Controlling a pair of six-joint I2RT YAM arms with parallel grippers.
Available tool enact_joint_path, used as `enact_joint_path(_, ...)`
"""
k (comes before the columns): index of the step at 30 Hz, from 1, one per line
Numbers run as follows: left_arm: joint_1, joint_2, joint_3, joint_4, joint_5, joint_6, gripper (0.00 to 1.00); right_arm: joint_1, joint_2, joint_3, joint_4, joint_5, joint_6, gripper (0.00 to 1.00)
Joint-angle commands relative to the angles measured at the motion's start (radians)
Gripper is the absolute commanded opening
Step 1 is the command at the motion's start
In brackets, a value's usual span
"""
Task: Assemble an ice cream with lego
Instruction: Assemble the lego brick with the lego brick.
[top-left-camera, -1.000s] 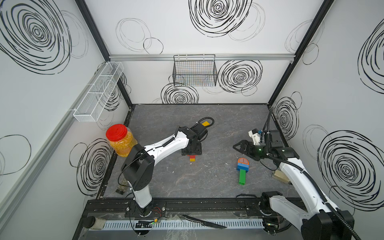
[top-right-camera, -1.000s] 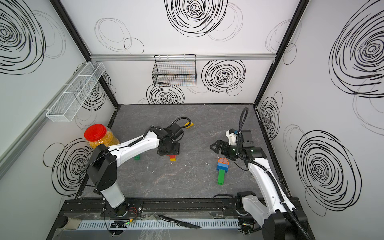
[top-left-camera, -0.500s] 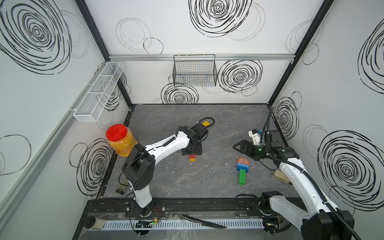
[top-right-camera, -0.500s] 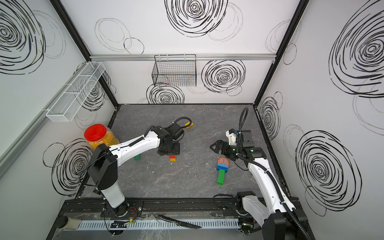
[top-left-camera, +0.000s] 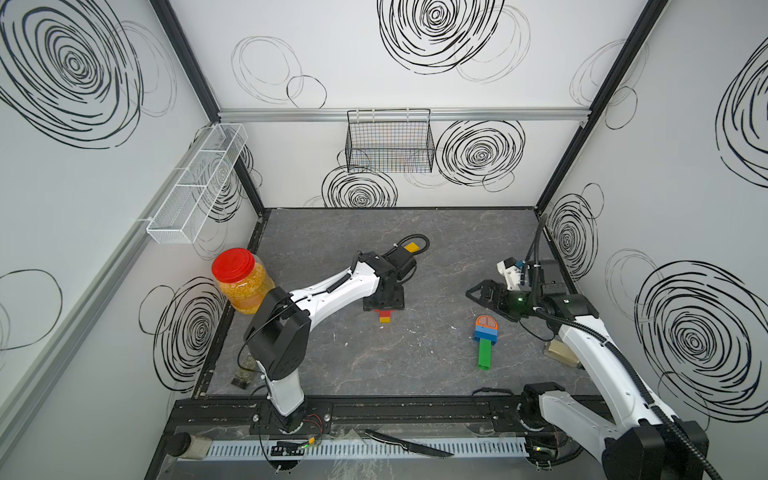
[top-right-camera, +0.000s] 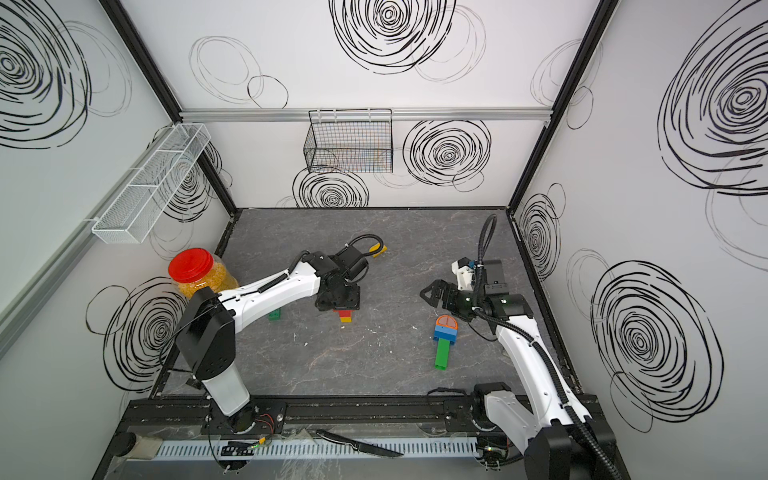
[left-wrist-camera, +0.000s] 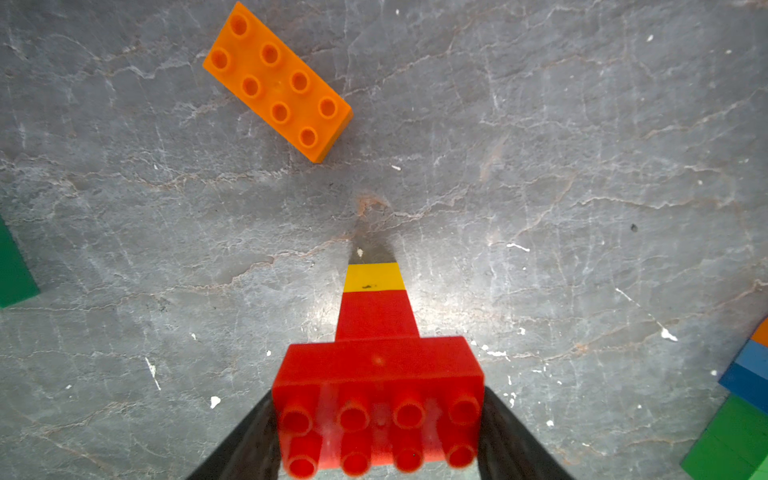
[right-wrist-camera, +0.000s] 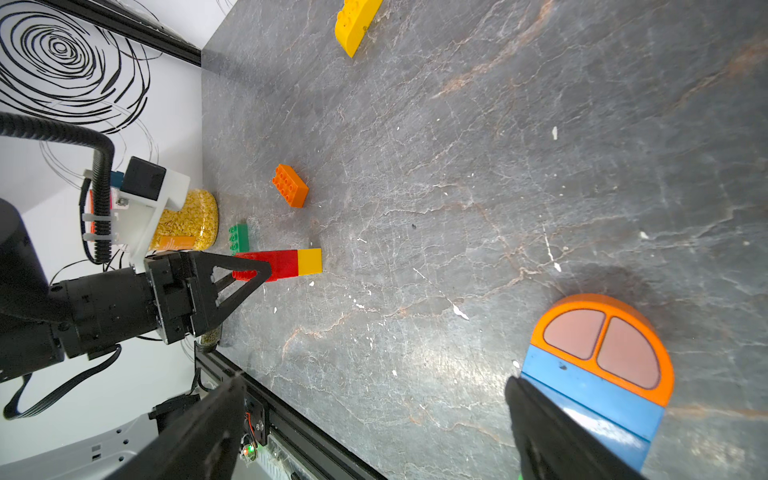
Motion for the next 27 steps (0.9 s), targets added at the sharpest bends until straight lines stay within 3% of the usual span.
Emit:
enact_joint_path(1,-0.009,-0.006,0.028,-0.039,-0.017,-0.010,0.72,-0.005,0.001,0.019,-0.002,0.003,-0.009,1.00)
enact_joint_path(27,0.000,-0.084,0.045,-0.071,-0.063,-0.019,0.86,-0.005,-0.004,0.017,-0.001,-0.002,-0.003,1.00)
